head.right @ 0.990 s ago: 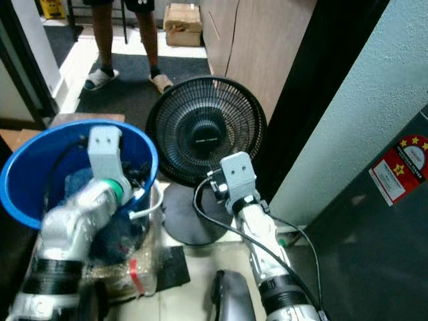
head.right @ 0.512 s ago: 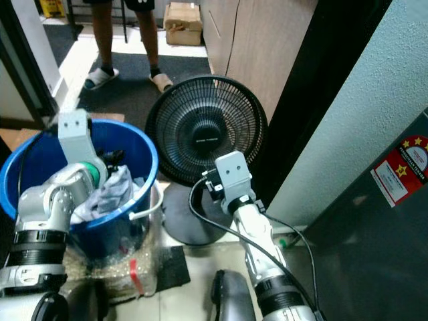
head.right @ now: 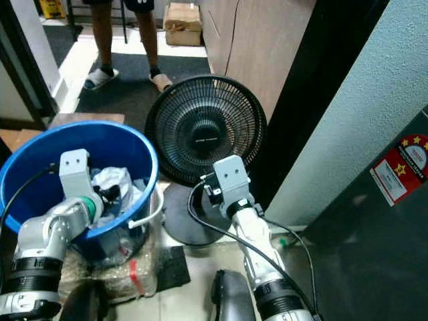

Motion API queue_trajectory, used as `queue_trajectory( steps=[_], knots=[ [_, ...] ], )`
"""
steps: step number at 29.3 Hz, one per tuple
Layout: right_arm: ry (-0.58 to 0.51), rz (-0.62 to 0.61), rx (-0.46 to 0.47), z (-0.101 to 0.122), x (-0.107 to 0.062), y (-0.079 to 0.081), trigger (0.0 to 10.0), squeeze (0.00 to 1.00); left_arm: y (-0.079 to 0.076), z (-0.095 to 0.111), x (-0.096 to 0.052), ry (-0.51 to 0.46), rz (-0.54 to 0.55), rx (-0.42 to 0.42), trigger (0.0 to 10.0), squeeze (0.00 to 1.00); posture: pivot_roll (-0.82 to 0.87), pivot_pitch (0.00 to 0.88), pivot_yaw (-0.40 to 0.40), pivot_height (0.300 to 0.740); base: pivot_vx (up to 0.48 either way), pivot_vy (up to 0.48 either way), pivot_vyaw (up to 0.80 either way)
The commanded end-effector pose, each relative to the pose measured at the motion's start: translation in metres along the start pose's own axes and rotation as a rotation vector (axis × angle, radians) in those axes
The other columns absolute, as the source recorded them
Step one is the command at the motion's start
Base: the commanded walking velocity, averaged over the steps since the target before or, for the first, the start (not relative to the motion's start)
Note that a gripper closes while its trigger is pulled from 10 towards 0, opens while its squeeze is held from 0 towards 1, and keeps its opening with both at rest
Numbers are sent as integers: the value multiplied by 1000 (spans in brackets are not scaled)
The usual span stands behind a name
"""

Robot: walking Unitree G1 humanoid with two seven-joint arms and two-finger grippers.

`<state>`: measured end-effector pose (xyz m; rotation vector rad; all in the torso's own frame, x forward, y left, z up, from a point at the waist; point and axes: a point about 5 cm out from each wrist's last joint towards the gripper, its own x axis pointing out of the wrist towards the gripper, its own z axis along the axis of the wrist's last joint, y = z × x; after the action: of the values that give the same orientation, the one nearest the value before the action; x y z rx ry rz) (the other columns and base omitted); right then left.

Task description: Clothes washing

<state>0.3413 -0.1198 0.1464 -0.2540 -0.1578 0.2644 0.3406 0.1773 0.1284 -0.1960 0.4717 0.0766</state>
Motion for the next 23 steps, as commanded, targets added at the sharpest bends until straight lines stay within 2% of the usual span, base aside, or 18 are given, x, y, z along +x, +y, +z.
queue_trajectory(
  steps=[1, 3, 7, 9, 10, 17, 18, 20, 21, 22, 23],
  knots=[
    [17, 4, 2, -3, -1, 1, 10000, 0, 5, -22, 0, 57, 10, 30, 10000, 0, 63, 106, -27, 526, 0, 0, 0],
    [18, 6, 2, -3, -1, 1, 10000, 0, 2, -20, -3, -33, 4, 141, 10000, 0, 63, 106, -27, 526, 0, 0, 0],
    [15, 5, 2, -3, -2, 1, 10000, 0, -1, -25, -2, -65, -7, 191, 10000, 0, 61, 104, -26, 526, 0, 0, 0],
    [15, 5, 2, -3, -2, 1, 10000, 0, -1, -25, -2, -65, -7, 191, 10000, 0, 61, 104, -26, 526, 0, 0, 0],
    [12, 3, 0, -2, -2, 0, 10000, 0, 2, -30, -1, -58, 6, 224, 10000, 0, 55, 98, -23, 526, 0, 0, 0],
    [10, 0, -1, -1, -2, -1, 10000, 0, 1, -30, -2, -61, -15, 217, 10000, 0, 55, 98, -23, 526, 0, 0, 0],
    [10, -1, -2, -1, -2, -1, 10000, 0, -2, -30, -2, -73, -29, 233, 3333, 0, 51, 95, -22, 526, 0, 0, 0],
    [10, -1, -2, -1, -2, -1, 10000, 0, -2, -30, -2, -73, -29, 233, 3333, 0, 51, 95, -22, 526, 0, 0, 0],
    [9, -1, -2, -1, -2, -1, 10000, 0, -3, -31, -3, -89, -37, 264, 471, 0, 51, 95, -22, 526, 0, 0, 0],
    [9, -2, -2, -1, -2, -1, 10000, 0, -4, -34, -3, -100, -43, 299, 0, 0, 51, 95, -22, 526, 0, 0, 0],
    [9, -2, -2, -1, -2, -1, 10000, 0, -4, -34, -3, -100, -43, 299, 0, 0, 51, 95, -22, 526, 0, 0, 0]
  ],
)
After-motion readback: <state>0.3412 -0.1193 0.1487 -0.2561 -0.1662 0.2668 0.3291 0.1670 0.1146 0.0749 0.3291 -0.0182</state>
